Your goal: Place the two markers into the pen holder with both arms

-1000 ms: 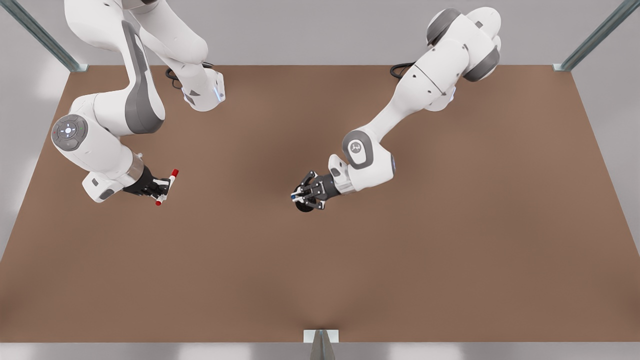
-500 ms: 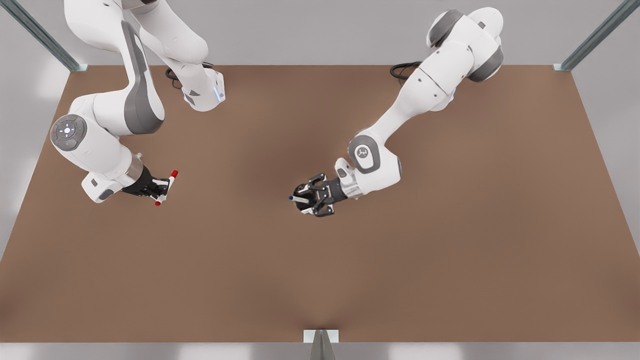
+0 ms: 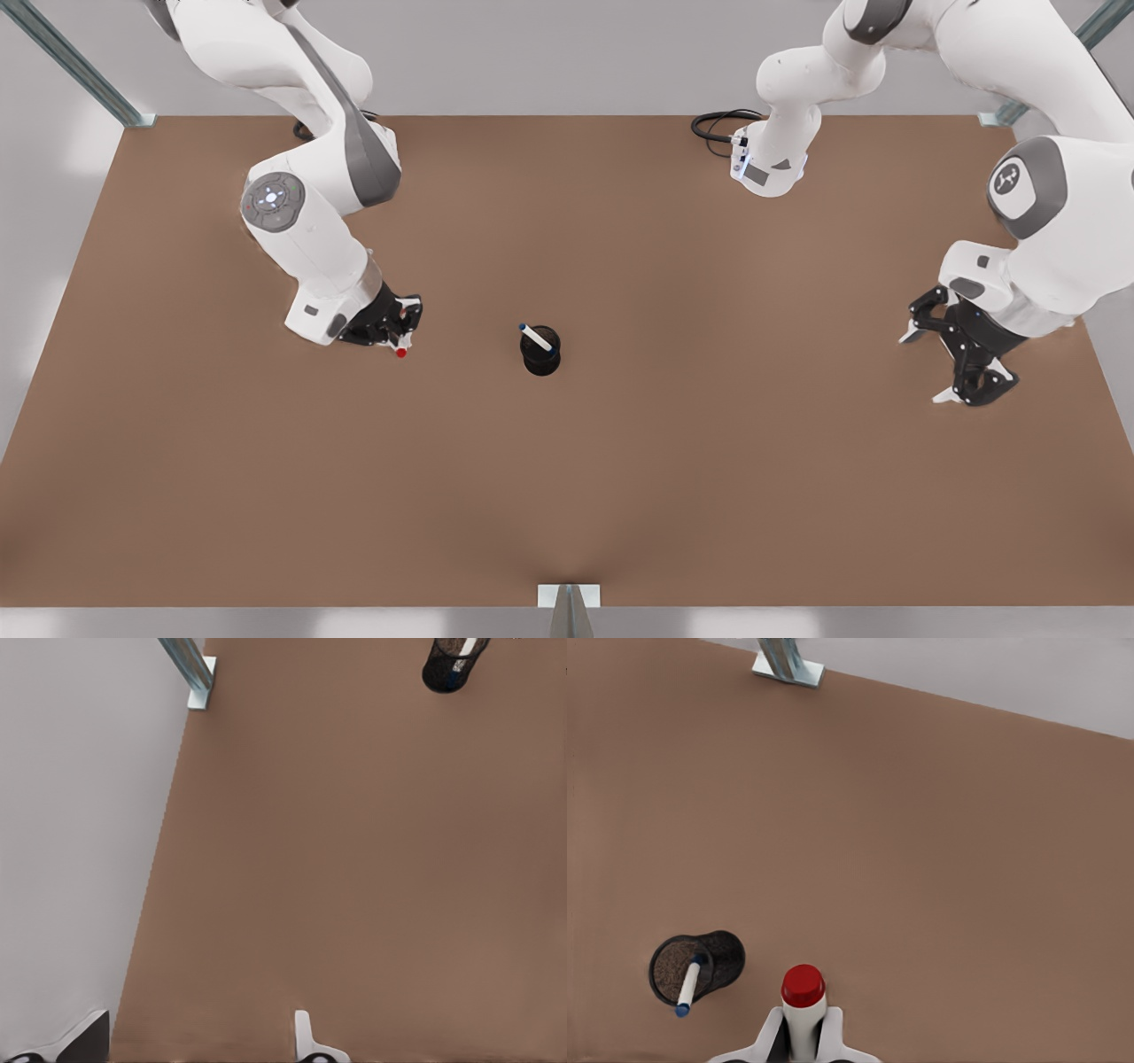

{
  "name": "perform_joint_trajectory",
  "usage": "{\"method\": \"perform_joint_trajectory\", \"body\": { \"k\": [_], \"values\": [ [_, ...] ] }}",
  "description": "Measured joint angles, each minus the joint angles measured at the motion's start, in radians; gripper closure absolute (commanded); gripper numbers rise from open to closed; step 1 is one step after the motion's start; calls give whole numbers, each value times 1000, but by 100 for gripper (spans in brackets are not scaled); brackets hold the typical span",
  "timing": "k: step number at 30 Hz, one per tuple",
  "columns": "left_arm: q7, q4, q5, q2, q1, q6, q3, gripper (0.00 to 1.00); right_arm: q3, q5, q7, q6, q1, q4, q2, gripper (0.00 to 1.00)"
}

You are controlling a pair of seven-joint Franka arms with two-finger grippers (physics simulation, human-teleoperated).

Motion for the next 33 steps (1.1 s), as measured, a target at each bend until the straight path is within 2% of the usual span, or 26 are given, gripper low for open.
{"method": "perform_joint_trajectory", "body": {
  "k": [2,7,11,15,24,28,33],
  "values": [
    [-134,-103,22,-57,-37,-43,40,0,-2,-50,8,86,98,15,65,76],
    [-411,-127,46,-22,-50,-97,49,0,-14,-295,47,273,270,253,302,75],
    [-584,-130,51,4,-54,-115,49,0,-30,-389,89,363,346,325,351,75],
    [-723,-132,53,29,-64,-123,49,0,-23,-425,133,374,361,323,331,76],
    [-943,-133,53,42,-78,-126,49,0,-12,-459,219,306,337,99,196,76],
    [-1011,-133,53,55,-75,-119,49,0,-17,-533,261,365,327,-27,194,76],
    [-1076,-133,53,68,-70,-106,50,0,-24,-663,337,459,325,-86,221,76]
  ]
}}
